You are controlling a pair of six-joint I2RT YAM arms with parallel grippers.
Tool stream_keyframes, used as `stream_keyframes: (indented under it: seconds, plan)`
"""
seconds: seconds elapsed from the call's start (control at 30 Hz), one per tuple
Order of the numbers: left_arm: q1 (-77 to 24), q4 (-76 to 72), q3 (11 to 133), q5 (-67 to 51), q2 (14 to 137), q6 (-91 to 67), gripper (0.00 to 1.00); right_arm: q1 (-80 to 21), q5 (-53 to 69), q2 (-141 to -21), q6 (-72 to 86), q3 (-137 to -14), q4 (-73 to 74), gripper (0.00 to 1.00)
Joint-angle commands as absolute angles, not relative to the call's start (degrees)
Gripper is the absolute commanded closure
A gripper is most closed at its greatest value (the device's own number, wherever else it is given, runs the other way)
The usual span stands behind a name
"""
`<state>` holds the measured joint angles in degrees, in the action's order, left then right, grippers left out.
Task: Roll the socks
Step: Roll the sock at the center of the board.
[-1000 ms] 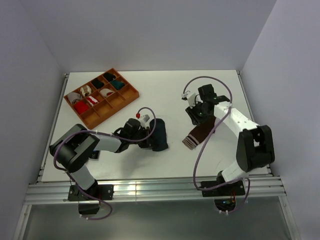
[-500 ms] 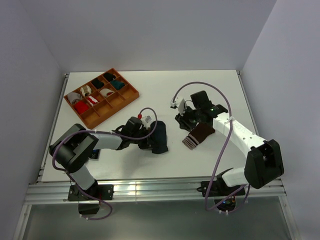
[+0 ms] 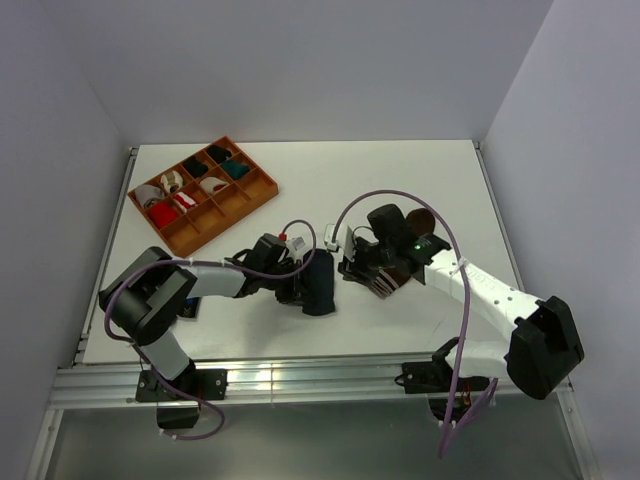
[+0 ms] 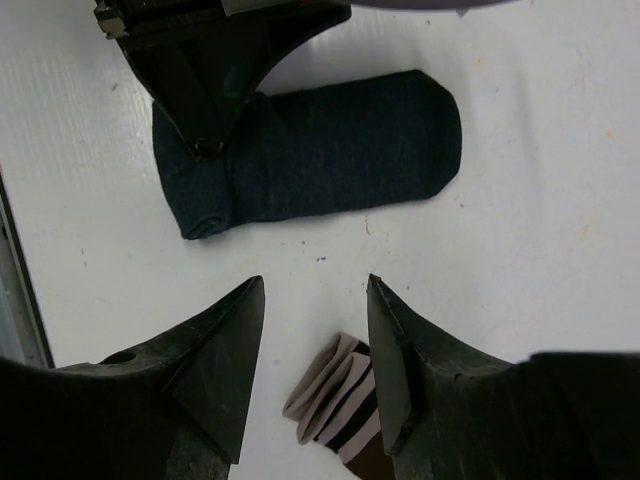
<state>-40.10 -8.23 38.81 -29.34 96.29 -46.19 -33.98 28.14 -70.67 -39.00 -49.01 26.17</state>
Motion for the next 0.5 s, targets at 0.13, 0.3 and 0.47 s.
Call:
stream_keyframes:
  seconds: [0.13, 0.3, 0.47]
  plan:
    - [-40.4, -0.2, 38.5, -30.8, 99.8, -45.0, 1.0, -37.1, 27.7, -69.1, -41.6, -45.4, 20.3, 0.47]
    - [-40.5, 1.8, 39.6, -32.0, 101.1, -44.8, 1.0, -39.4, 27.2, -69.4, -42.5, -42.4, 19.0, 0.48]
    - [-40.4, 1.3, 39.9, -32.8, 101.9, -45.7, 1.0, -41.6, 26.5, -69.8, -42.5, -40.3, 16.8, 0.47]
